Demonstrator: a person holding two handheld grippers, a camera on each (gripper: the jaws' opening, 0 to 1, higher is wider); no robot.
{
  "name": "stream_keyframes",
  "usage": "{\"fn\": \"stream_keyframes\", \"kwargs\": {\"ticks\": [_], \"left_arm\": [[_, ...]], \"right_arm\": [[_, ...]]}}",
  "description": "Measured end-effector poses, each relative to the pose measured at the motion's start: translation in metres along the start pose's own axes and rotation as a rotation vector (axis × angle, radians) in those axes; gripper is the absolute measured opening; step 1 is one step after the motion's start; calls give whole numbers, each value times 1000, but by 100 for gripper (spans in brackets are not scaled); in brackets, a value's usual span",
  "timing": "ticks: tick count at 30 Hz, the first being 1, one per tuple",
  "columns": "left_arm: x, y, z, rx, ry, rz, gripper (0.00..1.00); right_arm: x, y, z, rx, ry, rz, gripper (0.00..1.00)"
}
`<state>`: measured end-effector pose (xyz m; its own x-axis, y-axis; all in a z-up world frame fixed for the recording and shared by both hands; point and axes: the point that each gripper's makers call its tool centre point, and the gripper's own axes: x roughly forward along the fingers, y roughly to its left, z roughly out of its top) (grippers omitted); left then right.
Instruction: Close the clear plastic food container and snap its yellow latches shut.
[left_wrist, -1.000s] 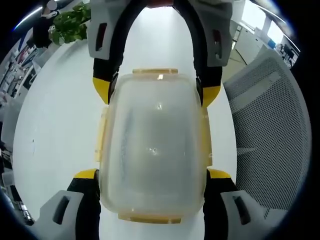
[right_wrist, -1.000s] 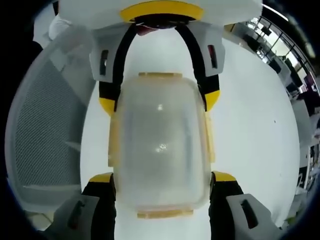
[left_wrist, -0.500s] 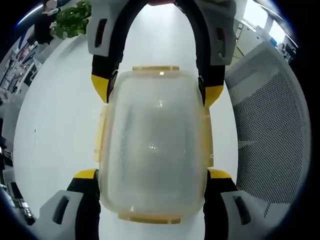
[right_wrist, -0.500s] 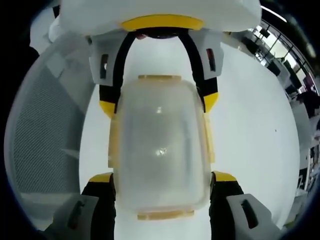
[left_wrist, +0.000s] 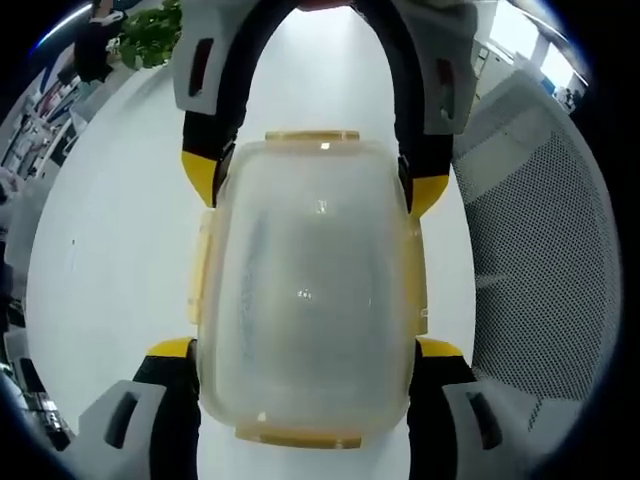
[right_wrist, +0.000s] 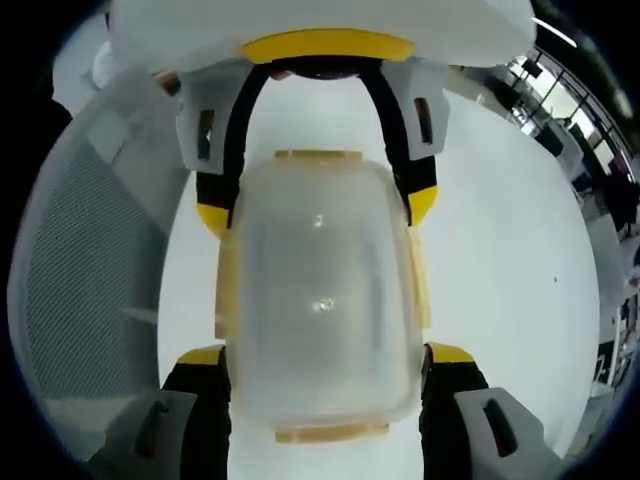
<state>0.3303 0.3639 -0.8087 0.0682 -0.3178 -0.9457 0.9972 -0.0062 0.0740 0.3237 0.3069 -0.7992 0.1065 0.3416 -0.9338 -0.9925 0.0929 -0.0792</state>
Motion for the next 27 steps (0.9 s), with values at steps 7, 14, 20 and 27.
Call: {"fn": "stream_keyframes", "kwargs": {"ticks": [7,14,20,27], "left_arm": [[-1,0,-5,5,-7,-3,87],[-2,0,-12,5,-4,-4,87],[-5,-1,-19,5,-17,-3,88],[-5,-2,-31,7,9,2,89]], "right_arm": [[3,1,6,5,-3,3,79],[7,2,14,3,-6,6,79],[10,4,20,8,-9,4,80],[16,5,33,11,-25,6,80]]}}
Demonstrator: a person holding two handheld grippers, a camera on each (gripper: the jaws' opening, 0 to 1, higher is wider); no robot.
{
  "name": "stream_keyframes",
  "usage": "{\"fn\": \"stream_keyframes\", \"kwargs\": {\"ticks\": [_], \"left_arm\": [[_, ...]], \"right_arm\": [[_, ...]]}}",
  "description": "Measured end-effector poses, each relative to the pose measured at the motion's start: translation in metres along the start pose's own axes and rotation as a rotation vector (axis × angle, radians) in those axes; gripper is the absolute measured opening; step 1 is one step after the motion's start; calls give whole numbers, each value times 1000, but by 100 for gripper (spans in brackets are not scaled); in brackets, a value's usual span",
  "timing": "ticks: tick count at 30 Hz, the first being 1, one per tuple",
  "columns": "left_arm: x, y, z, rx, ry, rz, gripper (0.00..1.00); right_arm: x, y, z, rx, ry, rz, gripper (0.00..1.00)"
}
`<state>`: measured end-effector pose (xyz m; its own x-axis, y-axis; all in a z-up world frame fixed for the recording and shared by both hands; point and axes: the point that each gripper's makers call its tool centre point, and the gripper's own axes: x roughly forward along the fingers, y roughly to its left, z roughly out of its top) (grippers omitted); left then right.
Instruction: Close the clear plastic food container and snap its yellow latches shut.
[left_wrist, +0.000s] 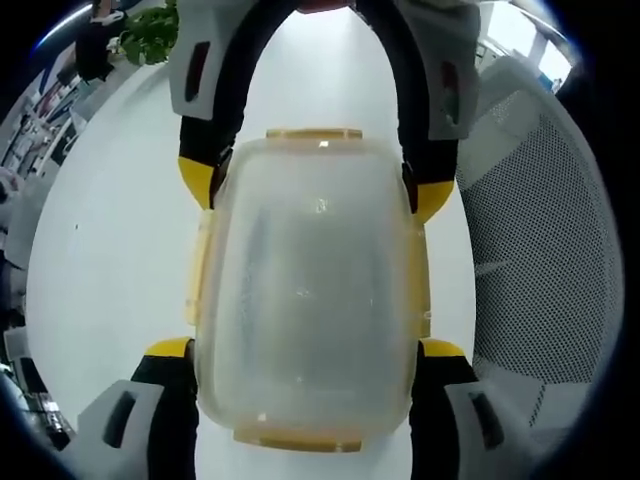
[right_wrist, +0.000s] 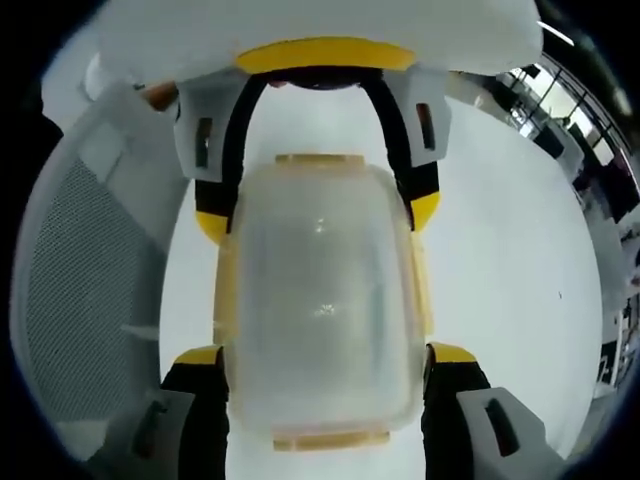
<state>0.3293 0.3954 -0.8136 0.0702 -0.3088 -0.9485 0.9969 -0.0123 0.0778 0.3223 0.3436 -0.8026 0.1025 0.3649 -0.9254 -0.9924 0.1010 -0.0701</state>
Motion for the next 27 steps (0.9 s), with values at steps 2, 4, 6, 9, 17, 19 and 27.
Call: {"fn": "stream_keyframes", "kwargs": {"ticks": [2,4,6,9,17,19,27], "left_arm": [[1,1,-5,10,22,11,91],[3,17,-22,119,121,108,92],[2,11,-22,40,103,63,92],[0,11,-25,38,94,69,92],[0,9,-23,42,93,63,92],[0,9,-22,42,92,63,92],[-1,7,-22,41,70,58,92]], "right_arm": [[2,0,4,5,-7,3,81],[6,-2,19,65,-62,-9,81],[5,-1,22,22,-43,5,81],[6,0,26,17,-49,9,81],[7,-1,25,7,-38,16,81],[7,0,25,6,-34,17,81],[8,0,23,3,-39,16,81]]}}
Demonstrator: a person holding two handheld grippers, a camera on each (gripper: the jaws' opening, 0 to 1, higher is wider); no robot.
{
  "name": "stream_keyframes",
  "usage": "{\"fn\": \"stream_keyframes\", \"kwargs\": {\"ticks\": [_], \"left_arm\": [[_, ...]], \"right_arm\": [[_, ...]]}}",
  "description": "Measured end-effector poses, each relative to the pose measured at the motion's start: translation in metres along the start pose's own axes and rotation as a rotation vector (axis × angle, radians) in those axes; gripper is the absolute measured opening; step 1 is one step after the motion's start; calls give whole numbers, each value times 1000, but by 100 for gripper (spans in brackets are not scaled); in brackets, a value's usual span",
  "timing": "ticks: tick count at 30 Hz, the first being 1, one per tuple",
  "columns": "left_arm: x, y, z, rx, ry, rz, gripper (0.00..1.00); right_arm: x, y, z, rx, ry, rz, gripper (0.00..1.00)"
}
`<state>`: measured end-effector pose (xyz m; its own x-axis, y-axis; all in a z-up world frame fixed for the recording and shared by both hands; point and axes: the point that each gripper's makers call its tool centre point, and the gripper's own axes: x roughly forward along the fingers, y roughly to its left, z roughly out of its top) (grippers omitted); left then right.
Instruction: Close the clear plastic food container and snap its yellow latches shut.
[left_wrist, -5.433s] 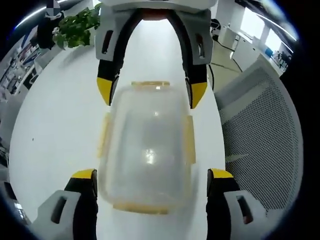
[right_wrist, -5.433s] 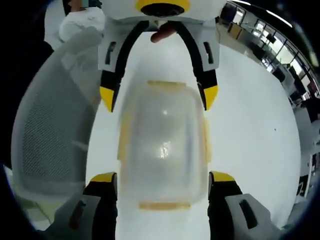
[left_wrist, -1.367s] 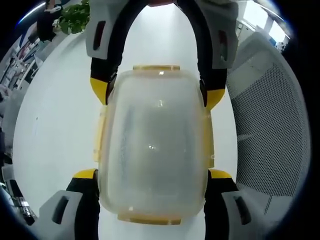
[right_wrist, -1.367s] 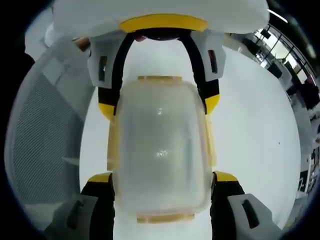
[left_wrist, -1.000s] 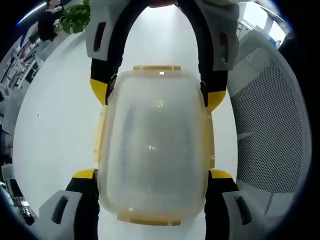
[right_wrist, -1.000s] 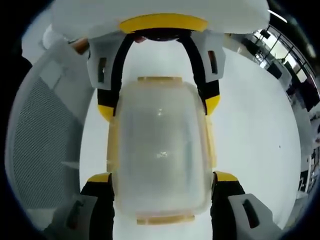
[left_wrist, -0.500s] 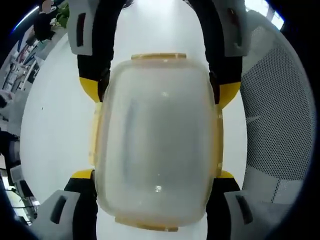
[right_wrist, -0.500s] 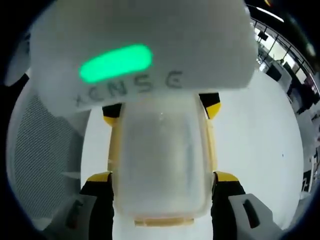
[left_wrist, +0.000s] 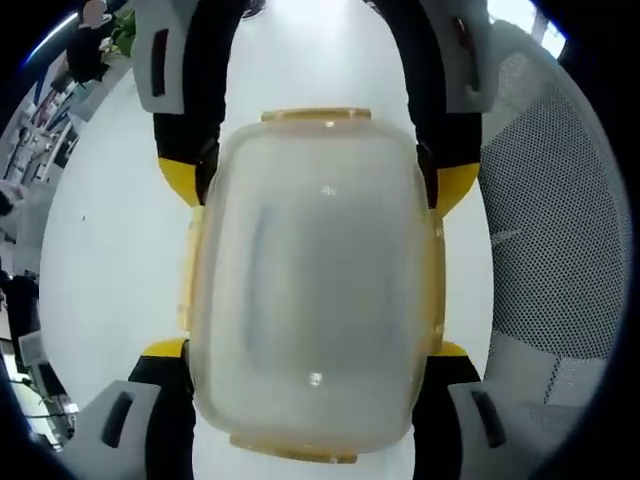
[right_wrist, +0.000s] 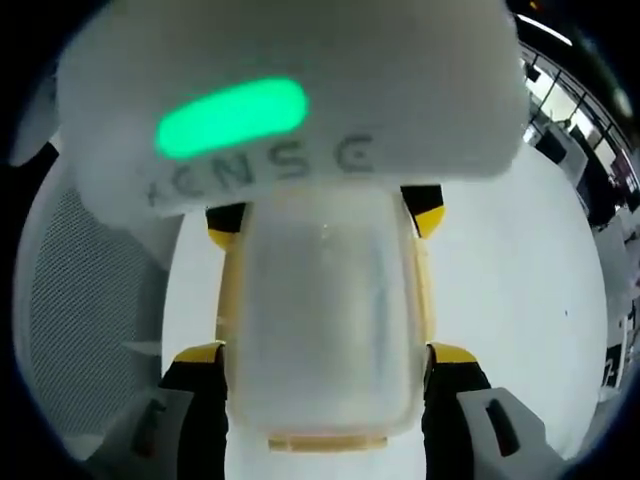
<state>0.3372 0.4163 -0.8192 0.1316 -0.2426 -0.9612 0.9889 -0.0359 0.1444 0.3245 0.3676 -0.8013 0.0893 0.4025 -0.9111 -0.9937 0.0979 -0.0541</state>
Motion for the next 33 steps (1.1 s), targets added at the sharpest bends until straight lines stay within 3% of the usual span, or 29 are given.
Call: {"fn": "stream_keyframes", "kwargs": {"ticks": [17,33], "left_arm": [[0,-1,2,-20,-42,-4,92],[4,17,3,-22,-44,-17,93]], "right_arm": [[0,-1,-1,-13,-18,1,81],[0,-20,-3,-11,-26,-5,81]]}}
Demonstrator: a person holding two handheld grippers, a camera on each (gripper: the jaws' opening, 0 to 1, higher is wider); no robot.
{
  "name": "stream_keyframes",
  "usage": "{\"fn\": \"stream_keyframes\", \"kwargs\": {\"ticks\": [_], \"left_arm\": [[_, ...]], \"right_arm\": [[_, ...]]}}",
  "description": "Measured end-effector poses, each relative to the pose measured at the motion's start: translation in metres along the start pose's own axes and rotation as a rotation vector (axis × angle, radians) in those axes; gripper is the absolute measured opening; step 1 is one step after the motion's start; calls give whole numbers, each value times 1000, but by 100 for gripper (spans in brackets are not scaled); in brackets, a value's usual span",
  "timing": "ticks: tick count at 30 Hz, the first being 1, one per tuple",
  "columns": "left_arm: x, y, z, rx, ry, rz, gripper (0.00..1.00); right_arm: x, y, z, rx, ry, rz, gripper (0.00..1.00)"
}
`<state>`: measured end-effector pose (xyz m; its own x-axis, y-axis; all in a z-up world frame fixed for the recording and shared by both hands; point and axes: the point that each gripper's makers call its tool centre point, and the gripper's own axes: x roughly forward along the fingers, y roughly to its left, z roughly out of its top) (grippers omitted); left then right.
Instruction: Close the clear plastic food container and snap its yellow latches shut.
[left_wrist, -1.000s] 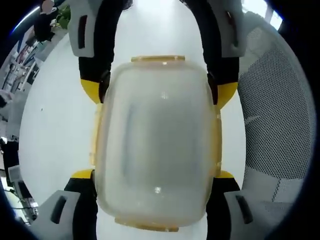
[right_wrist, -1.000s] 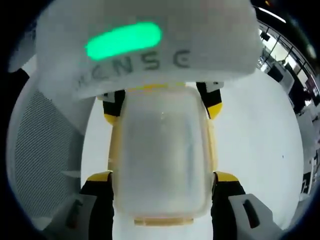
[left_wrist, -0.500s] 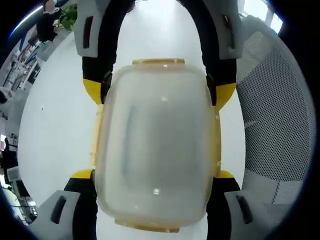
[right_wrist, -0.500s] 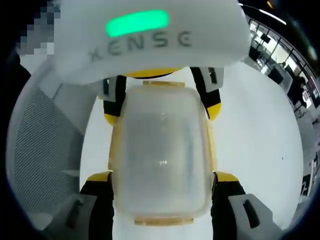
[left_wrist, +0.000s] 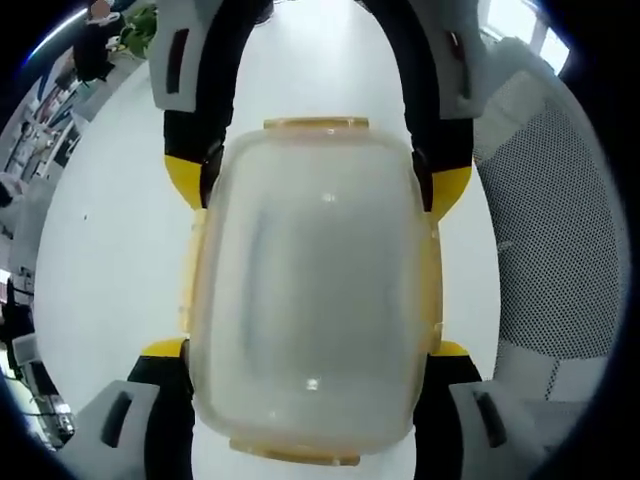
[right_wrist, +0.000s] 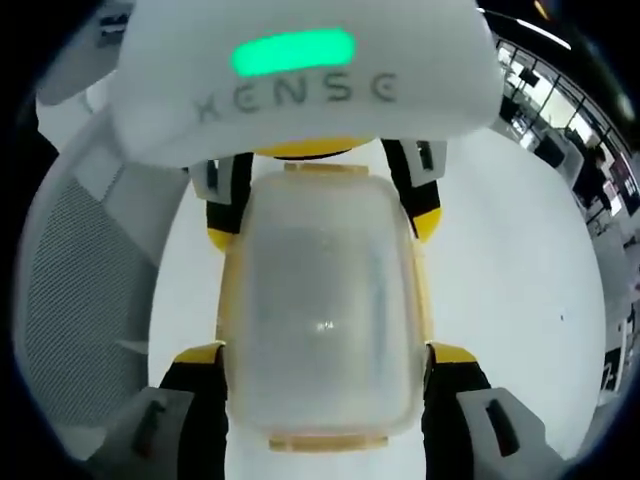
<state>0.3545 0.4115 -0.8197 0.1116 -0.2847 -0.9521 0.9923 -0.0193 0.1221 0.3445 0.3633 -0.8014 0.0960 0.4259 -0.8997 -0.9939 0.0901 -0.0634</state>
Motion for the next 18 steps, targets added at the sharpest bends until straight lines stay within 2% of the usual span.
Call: {"fn": "stream_keyframes", "kwargs": {"ticks": [18], "left_arm": [[4,19,3,-16,-17,0,93]], "right_arm": [[1,-20,-3,-9,8,3,81]]}}
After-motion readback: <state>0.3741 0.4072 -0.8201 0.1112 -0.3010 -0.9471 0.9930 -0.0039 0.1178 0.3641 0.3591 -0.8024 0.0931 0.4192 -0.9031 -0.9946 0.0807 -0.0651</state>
